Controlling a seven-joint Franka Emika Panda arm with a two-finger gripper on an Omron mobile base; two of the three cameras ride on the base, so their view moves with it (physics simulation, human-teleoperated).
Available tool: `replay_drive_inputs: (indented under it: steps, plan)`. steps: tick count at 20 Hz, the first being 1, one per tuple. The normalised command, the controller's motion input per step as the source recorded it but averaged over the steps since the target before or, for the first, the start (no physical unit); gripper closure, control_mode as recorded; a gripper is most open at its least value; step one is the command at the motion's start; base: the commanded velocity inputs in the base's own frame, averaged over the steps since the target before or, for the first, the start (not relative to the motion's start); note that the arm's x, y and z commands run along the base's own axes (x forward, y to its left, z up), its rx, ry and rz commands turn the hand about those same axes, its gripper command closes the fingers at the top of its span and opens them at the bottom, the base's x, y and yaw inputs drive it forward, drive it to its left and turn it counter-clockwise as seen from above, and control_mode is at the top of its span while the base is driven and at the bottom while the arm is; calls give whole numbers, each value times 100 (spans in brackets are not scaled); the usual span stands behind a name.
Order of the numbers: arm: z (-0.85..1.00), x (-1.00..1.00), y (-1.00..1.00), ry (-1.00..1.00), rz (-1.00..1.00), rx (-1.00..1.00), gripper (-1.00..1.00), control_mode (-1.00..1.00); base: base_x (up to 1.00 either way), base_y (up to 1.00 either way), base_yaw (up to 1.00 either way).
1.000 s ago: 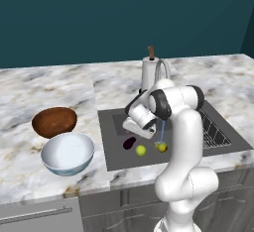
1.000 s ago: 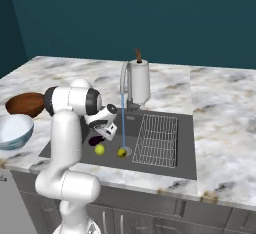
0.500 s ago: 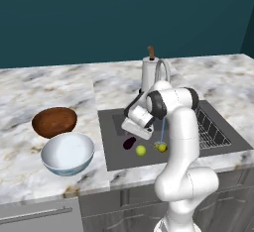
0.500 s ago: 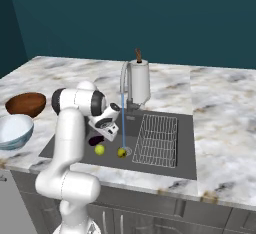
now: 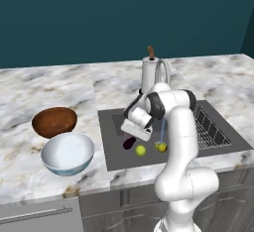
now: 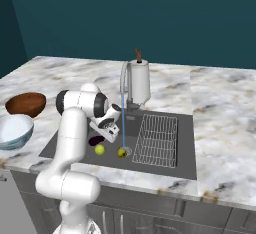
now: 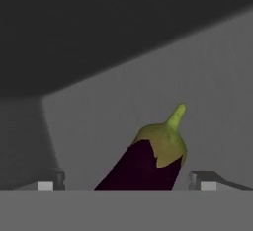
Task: Pick the pears from the sink and place them in one bowl. Place the eggplant in the other bowl. Then turn off the sink faucet.
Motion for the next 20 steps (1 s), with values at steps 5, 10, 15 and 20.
replay_drive_inputs:
  steps: [5,10,15,20]
  plan:
    - [-25,0,13,0,0,0,-100,-100,0,0,0]
    - [-22,0,20,0,0,-1,-100,-100,0,0,0]
    - [-41,0,23,2,0,-5,-100,-100,0,0,0]
    - [-71,0,49,15,0,-16,100,-100,0,0,0]
